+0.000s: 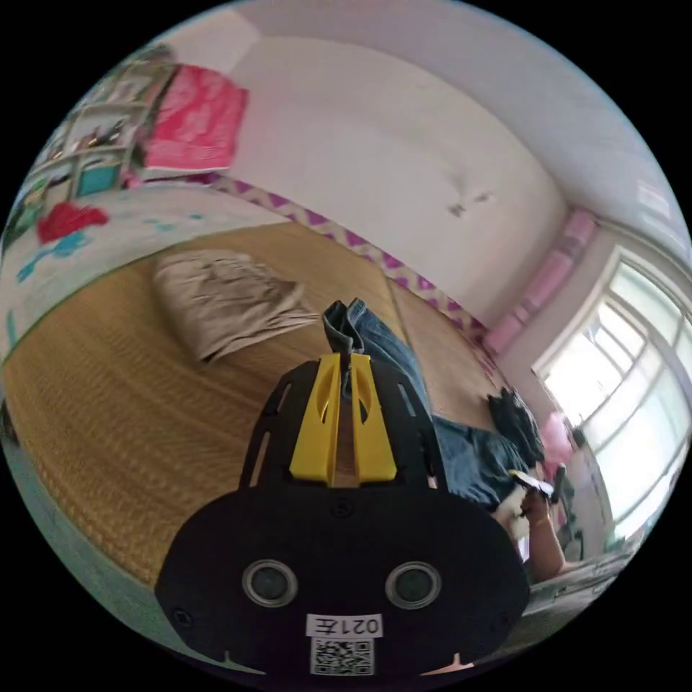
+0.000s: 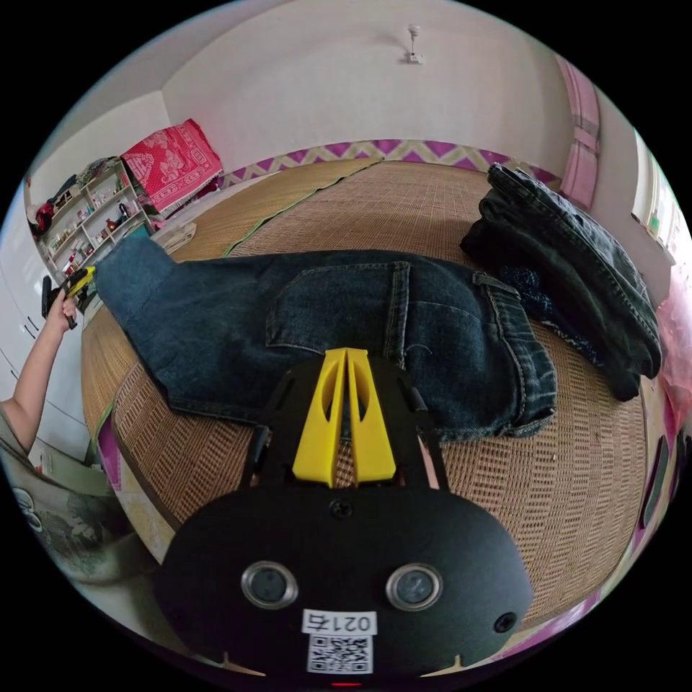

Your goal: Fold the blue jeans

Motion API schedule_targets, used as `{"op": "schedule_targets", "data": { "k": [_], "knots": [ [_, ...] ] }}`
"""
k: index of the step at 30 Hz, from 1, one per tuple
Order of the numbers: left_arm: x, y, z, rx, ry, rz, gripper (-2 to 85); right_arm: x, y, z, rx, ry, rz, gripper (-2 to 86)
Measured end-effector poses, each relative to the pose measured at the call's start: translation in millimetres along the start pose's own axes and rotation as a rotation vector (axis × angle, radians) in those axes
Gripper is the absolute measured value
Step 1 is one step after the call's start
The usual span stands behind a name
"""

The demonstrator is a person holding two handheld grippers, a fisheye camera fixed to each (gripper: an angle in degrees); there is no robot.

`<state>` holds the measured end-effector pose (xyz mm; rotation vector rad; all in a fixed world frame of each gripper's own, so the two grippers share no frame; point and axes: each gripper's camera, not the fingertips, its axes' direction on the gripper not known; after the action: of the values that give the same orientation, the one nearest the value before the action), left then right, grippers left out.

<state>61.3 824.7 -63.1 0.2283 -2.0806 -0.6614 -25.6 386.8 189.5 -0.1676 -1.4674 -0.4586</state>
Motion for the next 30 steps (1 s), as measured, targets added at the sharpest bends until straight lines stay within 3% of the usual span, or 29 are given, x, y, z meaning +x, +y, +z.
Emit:
{"op": "schedule_targets", "data": {
  "k": [3, 5, 9, 13, 15, 19, 23, 25, 30],
  "knots": [
    [-147.0, 46.3, 24.2, -0.132, 0.043, -0.208, -0.9, 3.2, -2.9, 0.4, -0.003, 0.005, -0.001, -0.6],
    [-200.3, 79.6, 35.1, -0.150, 0.048, -0.281, -1.0, 6.3, -5.6, 0.6, -0.003, 0.006, -0.002, -0.6],
    [-274.5, 136.0, 34.7, -0.025, 0.269, -0.400, -0.9, 14.6, -11.0, 1.0, -0.006, -0.009, 0.004, -0.6],
    [-297.4, 169.9, -21.7, 0.261, 0.285, -0.406, -0.8, 33.8, -19.8, 2.7, -0.015, -0.080, 0.038, -0.6],
    [-280.3, 161.8, -22.5, 0.221, 0.283, -0.308, -0.6, 40.7, -24.1, 3.6, -0.017, -0.104, 0.050, -0.6],
    [-179.2, 138.8, 41.7, -0.020, 0.299, 0.025, 1.9, 49.3, -46.3, -3.4, -0.044, -0.136, 0.029, -0.5],
    [-74.2, 135.4, 112.8, -0.138, 0.274, 0.352, 3.6, 47.7, -104.7, -36.1, 0.127, -0.094, -0.151, 1.5],
    [-15.7, 136.6, 174.6, -0.256, 0.253, 0.524, 4.6, 45.4, -143.9, -21.7, 0.046, -0.078, -0.294, 4.8],
    [65.5, 137.7, 285.2, -0.436, 0.309, 0.713, 5.8, 51.3, -218.4, 45.5, -0.213, 0.026, -0.663, 7.8]
  ]
}}
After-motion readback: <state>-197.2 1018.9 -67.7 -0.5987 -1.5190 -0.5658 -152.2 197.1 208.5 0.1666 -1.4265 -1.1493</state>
